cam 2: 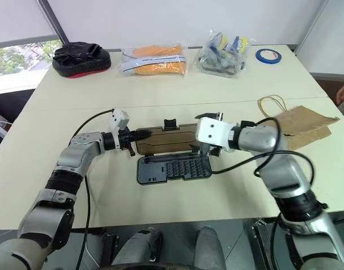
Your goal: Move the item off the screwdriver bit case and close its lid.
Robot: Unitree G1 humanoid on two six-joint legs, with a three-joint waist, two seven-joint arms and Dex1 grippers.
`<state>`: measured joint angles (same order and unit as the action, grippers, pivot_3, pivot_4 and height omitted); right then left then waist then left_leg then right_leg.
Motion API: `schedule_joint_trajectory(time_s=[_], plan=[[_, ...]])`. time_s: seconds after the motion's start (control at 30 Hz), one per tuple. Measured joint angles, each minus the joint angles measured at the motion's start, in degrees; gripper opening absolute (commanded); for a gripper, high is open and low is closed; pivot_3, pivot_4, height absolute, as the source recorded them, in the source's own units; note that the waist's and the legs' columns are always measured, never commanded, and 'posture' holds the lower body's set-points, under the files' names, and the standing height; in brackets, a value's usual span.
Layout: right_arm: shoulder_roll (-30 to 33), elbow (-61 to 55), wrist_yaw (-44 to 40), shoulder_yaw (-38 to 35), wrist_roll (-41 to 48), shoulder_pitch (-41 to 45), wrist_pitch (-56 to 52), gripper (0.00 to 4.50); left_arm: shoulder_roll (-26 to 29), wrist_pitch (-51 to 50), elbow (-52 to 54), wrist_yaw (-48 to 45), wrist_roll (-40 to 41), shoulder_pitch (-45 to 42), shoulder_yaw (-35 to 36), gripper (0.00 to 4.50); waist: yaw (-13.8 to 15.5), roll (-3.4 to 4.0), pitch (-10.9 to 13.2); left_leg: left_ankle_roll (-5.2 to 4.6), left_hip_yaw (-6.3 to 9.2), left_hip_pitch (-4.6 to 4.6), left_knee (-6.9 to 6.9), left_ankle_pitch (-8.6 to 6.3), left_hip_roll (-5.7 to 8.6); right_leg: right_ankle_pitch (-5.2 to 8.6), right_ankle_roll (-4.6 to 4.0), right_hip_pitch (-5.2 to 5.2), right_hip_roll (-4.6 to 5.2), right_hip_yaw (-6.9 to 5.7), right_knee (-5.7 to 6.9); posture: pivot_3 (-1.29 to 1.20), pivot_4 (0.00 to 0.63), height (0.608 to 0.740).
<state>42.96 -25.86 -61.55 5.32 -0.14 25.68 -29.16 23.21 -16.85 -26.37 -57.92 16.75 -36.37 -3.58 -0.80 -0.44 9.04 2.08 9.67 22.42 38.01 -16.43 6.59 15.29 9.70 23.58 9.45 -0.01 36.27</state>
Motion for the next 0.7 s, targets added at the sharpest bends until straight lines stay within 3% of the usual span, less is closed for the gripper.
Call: schedule_joint_trajectory(time_s=[0.1,0.23,0.7], plan=[[3.92,-5.13,-3.6,-5.34,9.26,1.72,-10.46,4.46,0.87,-0.5,1.33,-2.16,0.36,-0.46,0.07,0.0,0.12,-0.02,0.01,-0.02,0.0,0.0,0.06,-0.01,-0.03,0.0,0.0,-0.05,0.0,-0.01,-0.02,0.0,0.15,0.74],[6.79,-5.08,-3.41,-7.96,13.7,3.58,-14.86,4.46,2.74,-3.48,6.81,-6.94,2.63,-0.35,-0.1,0.0,0.1,-0.03,0.02,-0.04,-0.01,0.01,0.03,-0.03,-0.06,0.0,0.0,-0.03,0.01,-0.03,-0.02,0.0,0.15,0.74],[15.43,-0.66,-4.49,-10.46,20.19,2.31,-13.79,4.46,10.0,-13.12,22.98,-17.62,6.22,8.73,-6.29,0.0,0.1,0.01,0.06,-0.07,-0.05,0.01,0.03,-0.04,-0.07,0.0,0.0,-0.04,0.03,-0.03,-0.03,0.0,0.15,0.74]])
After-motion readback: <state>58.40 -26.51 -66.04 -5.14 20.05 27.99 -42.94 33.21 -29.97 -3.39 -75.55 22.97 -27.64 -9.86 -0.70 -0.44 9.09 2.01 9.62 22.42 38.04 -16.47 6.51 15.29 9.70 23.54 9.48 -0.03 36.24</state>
